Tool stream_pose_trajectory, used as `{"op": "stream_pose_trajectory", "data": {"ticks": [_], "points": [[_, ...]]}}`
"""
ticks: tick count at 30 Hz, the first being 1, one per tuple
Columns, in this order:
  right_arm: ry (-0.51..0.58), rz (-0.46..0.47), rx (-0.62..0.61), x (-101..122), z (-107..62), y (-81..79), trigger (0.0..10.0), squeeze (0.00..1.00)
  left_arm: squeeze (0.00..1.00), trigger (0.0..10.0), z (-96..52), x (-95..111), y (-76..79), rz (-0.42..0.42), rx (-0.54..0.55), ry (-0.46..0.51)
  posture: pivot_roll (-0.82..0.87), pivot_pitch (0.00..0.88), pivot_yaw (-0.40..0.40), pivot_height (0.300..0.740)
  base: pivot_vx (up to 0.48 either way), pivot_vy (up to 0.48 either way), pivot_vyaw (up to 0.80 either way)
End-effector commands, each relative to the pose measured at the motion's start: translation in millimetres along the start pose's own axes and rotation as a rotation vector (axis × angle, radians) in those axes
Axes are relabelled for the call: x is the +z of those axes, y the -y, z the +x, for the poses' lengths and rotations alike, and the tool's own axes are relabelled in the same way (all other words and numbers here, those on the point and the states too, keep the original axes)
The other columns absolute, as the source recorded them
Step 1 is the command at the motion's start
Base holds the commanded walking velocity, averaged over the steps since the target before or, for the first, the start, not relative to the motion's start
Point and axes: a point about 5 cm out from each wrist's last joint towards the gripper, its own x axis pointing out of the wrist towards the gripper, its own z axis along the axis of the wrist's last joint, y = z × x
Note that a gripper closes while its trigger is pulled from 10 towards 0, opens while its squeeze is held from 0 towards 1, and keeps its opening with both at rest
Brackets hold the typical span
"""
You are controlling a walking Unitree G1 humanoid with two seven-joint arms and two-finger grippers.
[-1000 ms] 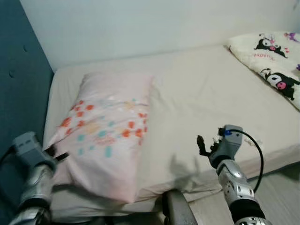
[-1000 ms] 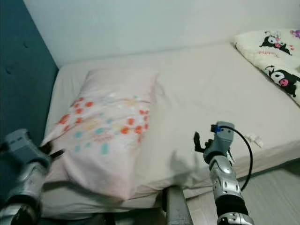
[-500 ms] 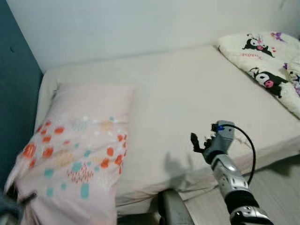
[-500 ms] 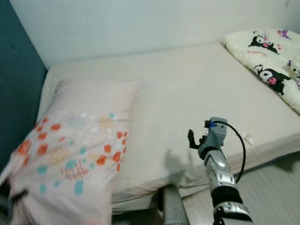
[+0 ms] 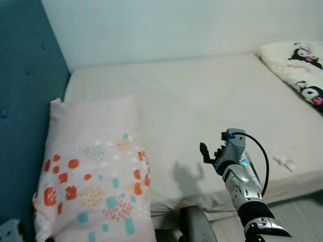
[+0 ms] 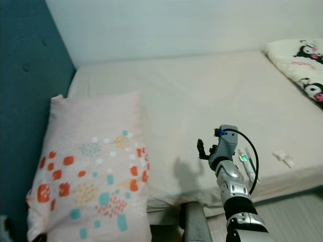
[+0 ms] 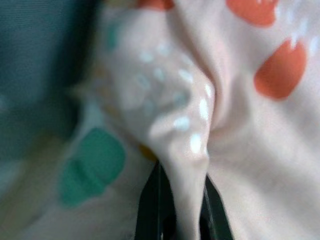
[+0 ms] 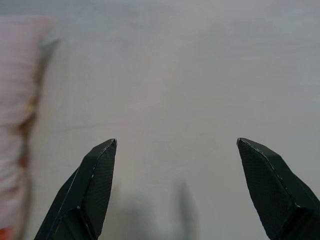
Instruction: Clean up the room
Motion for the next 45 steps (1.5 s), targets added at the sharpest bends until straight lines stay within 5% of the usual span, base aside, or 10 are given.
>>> {"op": "stream_pose_trajectory", "data": {"ticks": [1, 4, 5, 12, 15, 17, 25, 31, 33, 45], "points": [[-0.01, 0.009, -0.014, -7, -2.6, 2.3, 10.0, 0.0, 0.0, 10.0, 10.9, 18, 34.4, -0.052, -0.156, 0.093, 0.0, 0.137, 0.017, 0.605, 0.0, 0.0, 0.0], [-0.01, 0.01, -0.017, -9, -3.4, 3.0, 10.0, 0.0, 0.0, 10.0, 17.3, 27, 49.0, -0.09, -0.22, 0.131, 0.0, 0.137, 0.017, 0.605, 0.0, 0.0, 0.0], [-0.009, 0.009, -0.018, -9, -4.0, 3.3, 10.0, 0.0, 1.0, 10.0, 25.8, 36, 66.4, -0.09, -0.302, 0.153, -0.03, 0.134, 0.015, 0.605, 0.0, 0.0, 0.0], [0.001, 0.004, -0.021, -7, -5.1, 6.5, 10.0, 0.0, 1.0, 10.0, 42.8, 50, 78.6, 0.157, -0.344, 0.158, -0.05, 0.131, 0.012, 0.605, 0.0, 0.0, 0.0], [0.007, 0.0, -0.033, -5, -6.2, 11.8, 10.0, 0.0, 1.0, 10.0, 51.2, 56, 48.6, 0.475, -0.196, 0.081, -0.05, 0.135, 0.012, 0.605, 0.0, 0.0, 0.0], [0.007, 0.0, -0.033, -5, -6.2, 11.8, 10.0, 0.0, 1.0, 10.0, 51.2, 56, 48.6, 0.475, -0.196, 0.081, -0.05, 0.135, 0.012, 0.605, 0.0, 0.0, 0.0], [0.008, -0.001, -0.031, -7, -6.8, 10.7, 10.0, 0.0, 1.0, 10.0, 52.1, 65, 17.2, 0.993, -0.099, -0.029, -0.05, 0.136, 0.007, 0.605, 0.0, 0.0, 0.0], [0.009, -0.006, -0.026, -5, -6.2, 10.3, 10.0, 0.0, 1.0, 10.0, 46.1, 87, 45.9, 1.093, -0.336, 0.041, -0.06, 0.135, -0.007, 0.605, 0.0, 0.0, 0.0], [0.009, -0.013, -0.024, -3, -5.8, 11.1, 10.0, 0.0, 1.0, 10.0, 28.9, 98, 55.0, 1.223, -0.557, -0.034, -0.06, 0.134, -0.014, 0.605, 0.0, 0.0, 0.0], [0.011, -0.02, -0.029, -1, -5.4, 14.5, 10.0, 0.0, 1.0, 10.0, -25.2, 111, 39.6, 1.635, -0.924, -0.52, -0.06, 0.132, -0.014, 0.605, 0.0, 0.0, 0.0]]}}
